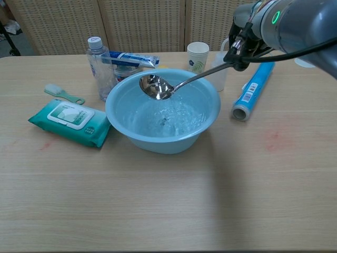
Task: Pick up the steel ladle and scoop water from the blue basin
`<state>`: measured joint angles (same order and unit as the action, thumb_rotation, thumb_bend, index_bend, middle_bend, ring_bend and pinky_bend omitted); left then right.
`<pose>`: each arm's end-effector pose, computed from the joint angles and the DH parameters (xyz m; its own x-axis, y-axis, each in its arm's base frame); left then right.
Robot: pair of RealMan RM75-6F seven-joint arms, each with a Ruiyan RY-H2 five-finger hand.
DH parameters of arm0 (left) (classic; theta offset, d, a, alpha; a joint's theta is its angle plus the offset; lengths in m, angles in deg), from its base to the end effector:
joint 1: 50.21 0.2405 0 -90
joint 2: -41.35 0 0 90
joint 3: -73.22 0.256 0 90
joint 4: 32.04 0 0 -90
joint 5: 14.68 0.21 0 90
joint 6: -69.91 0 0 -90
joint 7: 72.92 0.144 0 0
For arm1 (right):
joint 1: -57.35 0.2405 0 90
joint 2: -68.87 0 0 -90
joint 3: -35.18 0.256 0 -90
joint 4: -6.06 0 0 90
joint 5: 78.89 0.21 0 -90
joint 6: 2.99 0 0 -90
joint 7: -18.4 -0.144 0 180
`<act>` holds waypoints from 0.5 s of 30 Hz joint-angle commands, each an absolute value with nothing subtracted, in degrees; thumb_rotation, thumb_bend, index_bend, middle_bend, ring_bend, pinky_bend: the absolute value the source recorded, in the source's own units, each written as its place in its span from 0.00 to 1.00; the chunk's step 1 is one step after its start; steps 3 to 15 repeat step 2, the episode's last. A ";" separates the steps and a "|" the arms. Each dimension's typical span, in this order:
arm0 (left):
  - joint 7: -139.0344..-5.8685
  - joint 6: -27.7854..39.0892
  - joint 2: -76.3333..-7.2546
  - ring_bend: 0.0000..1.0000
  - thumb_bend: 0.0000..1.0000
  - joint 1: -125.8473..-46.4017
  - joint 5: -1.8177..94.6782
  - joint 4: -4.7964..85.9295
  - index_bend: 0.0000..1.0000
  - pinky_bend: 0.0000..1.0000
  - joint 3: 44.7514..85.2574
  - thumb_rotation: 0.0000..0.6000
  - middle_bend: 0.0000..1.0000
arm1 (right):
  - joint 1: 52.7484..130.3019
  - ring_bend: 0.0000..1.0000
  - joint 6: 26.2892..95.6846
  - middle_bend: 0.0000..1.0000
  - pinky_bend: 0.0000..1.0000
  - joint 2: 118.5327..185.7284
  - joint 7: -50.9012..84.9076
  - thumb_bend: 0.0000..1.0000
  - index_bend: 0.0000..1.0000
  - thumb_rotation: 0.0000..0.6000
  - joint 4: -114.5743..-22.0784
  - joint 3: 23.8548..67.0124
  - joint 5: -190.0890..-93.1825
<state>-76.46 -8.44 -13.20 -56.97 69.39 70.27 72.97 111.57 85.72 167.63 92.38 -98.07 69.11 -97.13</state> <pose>-0.2967 0.1775 0.1754 0.3292 0.1523 0.9319 0.9427 0.0034 -0.3336 -0.0399 -0.3486 0.0172 0.5178 -0.2555 0.8164 -0.8317 0.0730 0.5504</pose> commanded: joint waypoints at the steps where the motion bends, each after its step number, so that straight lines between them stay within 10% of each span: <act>1: -76.50 -8.48 -13.18 0.00 0.00 -56.95 69.45 70.26 0.00 0.00 72.99 1.00 0.00 | 112.46 0.97 86.85 1.00 1.00 167.21 92.84 1.00 0.83 1.00 -98.66 68.52 -97.14; 15: -76.59 -8.49 -13.16 0.00 0.00 -56.94 69.47 70.27 0.00 0.00 73.01 1.00 0.00 | 112.76 0.97 87.27 1.00 1.00 167.13 92.97 1.00 0.83 1.00 -98.76 68.26 -97.21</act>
